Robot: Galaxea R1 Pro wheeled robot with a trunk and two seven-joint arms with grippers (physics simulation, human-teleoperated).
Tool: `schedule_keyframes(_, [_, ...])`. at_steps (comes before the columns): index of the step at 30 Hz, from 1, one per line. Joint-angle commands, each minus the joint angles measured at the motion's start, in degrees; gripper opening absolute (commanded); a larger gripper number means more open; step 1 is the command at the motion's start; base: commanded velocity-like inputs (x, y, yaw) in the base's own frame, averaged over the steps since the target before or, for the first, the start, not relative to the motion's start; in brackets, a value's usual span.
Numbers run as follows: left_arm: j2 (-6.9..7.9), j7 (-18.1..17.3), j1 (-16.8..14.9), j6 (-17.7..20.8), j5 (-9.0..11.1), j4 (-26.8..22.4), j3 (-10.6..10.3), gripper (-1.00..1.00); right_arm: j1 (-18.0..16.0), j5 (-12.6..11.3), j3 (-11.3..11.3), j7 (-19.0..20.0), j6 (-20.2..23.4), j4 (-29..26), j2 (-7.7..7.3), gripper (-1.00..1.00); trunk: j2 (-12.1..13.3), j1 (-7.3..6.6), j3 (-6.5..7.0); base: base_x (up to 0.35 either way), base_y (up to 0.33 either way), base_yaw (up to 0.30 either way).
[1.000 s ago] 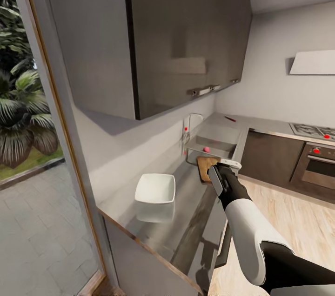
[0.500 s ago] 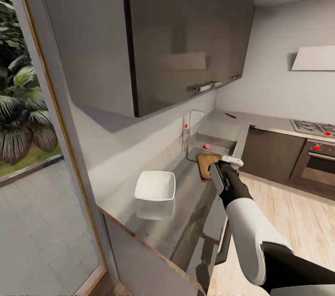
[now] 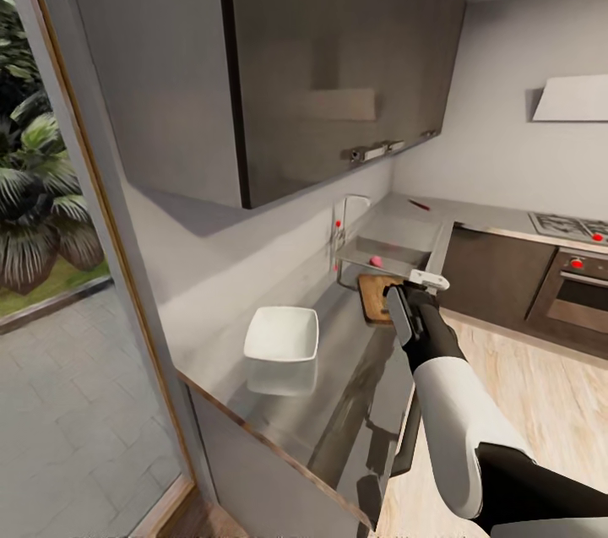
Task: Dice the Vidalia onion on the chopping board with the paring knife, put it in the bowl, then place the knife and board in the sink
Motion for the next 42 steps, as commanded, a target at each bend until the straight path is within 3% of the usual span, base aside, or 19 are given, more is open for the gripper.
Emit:
schedule_keyframes(1, [0.0, 0.0, -0.01, -0.12, 0.0, -0.04, 0.0, 1.0, -0.1, -0.28, -0.09, -0.2, 0.33, -0.16, 0.04, 1.0, -0.12, 0.04, -0.14, 0.0, 0.0, 0.0])
schedule_keyframes(5, [0.0, 0.0, -0.01, -0.13, -0.07, -0.04, 0.0, 1.0, -0.56, -0.27, -0.12, -0.1, 3.07, -0.17, 0.04, 1.0, -0.12, 0.04, -0.18, 0.0, 0.0, 0.0])
schedule_keyframes(9, [-0.12, 0.0, -0.01, -0.13, -0.11, -0.04, 0.0, 1.0, -3.84, -0.26, -0.15, -0.05, 5.61, 0.77, -0.62, 1.0, -0.12, 0.04, -0.19, 0.0, 0.0, 0.0])
schedule_keyframes(12, [-0.16, 0.0, -0.01, -0.13, -0.15, -0.04, 0.0, 1.0, -7.54, -0.25, -0.16, -0.02, 6.16, 4.38, -1.78, 1.0, -0.12, 0.04, -0.19, 0.0, 0.0, 0.0])
schedule_keyframes(18, [-0.2, 0.0, -0.01, -0.13, -0.17, -0.04, 0.0, 1.0, -19.65, -0.26, -0.16, 0.14, 6.34, 18.78, -5.39, 1.0, -0.12, 0.04, -0.19, 0.0, 0.0, 0.0])
schedule_keyframes(22, [-0.26, 0.0, -0.01, -0.13, -0.09, -0.04, -0.08, 1.0, -23.56, -0.32, -0.18, 0.16, 6.36, 22.25, -6.85, 1.0, -0.12, 0.04, -0.19, 0.0, 0.0, 0.0])
schedule_keyframes(28, [-0.34, 0.0, -0.01, -0.13, -0.17, -0.04, -0.17, 1.0, -24.6, -1.13, -1.18, 0.05, 5.95, 23.74, -6.52, 1.0, -0.12, 0.04, -0.19, 0.0, 0.0, 0.0])
schedule_keyframes(29, [-0.29, 0.0, -0.01, -0.13, -0.17, -0.04, -0.09, 1.0, -24.64, -3.56, -2.08, -0.15, 5.98, 23.7, -6.48, 1.0, -0.12, 0.04, -0.19, 0.0, 0.0, 0.0])
schedule_keyframes(32, [-0.27, 0.0, -0.01, -0.13, -0.17, -0.04, -0.03, 1.0, -24.66, -5.83, -2.56, -0.26, 6.06, 23.67, -6.79, 1.0, -0.12, 0.04, -0.19, 0.0, 0.0, 0.0])
schedule_keyframes(42, [-0.28, 0.0, -0.01, -0.12, -0.11, -0.06, -0.04, 1.0, -24.64, -6.3, -2.67, -1.36, 5.65, 26.63, -6.75, 1.0, -0.12, 0.04, -0.57, 0.0, 0.0, 0.0])
